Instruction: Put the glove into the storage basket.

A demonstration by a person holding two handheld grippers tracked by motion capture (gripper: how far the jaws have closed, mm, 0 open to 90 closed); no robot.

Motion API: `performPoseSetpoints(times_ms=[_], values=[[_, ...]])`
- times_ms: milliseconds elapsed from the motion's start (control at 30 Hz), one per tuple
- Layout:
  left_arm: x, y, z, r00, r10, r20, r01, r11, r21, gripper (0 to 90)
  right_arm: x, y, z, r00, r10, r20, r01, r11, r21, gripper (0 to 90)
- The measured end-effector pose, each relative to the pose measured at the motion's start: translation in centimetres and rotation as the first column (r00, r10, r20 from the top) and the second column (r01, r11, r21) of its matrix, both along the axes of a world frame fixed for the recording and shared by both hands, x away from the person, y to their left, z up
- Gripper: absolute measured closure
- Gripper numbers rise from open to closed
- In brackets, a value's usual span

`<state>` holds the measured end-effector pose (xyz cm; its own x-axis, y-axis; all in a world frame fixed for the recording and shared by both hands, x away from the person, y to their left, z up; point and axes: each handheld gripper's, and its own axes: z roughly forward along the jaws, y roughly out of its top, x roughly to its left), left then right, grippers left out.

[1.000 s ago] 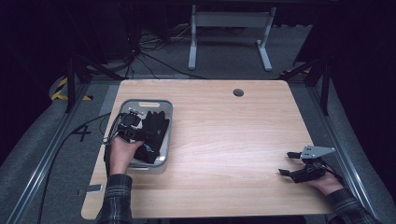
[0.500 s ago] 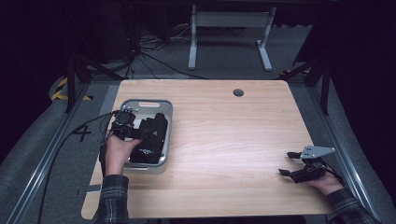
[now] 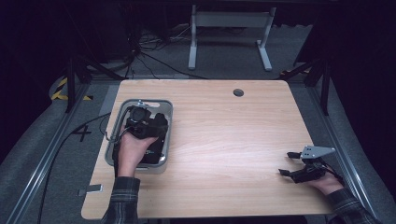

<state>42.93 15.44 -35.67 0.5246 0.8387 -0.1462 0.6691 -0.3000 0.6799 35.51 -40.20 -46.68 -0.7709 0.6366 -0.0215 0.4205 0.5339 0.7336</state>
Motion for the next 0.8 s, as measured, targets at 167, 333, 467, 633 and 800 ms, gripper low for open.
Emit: performPoseSetpoints(times_ms=[167, 333, 467, 633, 800], values=[[-0.5, -2.5, 0.1, 0.9988, -0.042, 0.024, 0.043, 0.9989, -0.018, 20.5, 0.0, 0.0, 0.0, 1.0, 0.001, 0.0, -0.001, 1.0, -0.001, 17.1], [-1.2, -5.4, -0.2, 0.9937, -0.102, 0.045, 0.104, 0.9942, -0.029, 20.4, 0.0, 0.0, 0.0, 1.0, 0.0, 0.001, 0.0, 1.0, -0.002, 17.0], [-1.6, -7.3, -0.6, 0.9889, -0.139, 0.051, 0.141, 0.9895, -0.032, 20.3, 0.0, 0.0, 0.0, 1.0, 0.0, 0.0, 0.0, 1.0, -0.002, 16.9], [-2.3, -9.6, -1.2, 0.9799, -0.192, 0.056, 0.193, 0.9808, -0.025, 20.0, 0.0, 0.0, 0.0, 1.0, 0.001, -0.001, -0.001, 1.0, -0.002, 16.5], [-3.0, -11.6, -2.2, 0.9686, -0.237, 0.075, 0.24, 0.9703, -0.032, 20.0, 0.0, 0.0, 0.0, 1.0, 0.002, -0.001, -0.002, 1.0, -0.002, 16.5]])
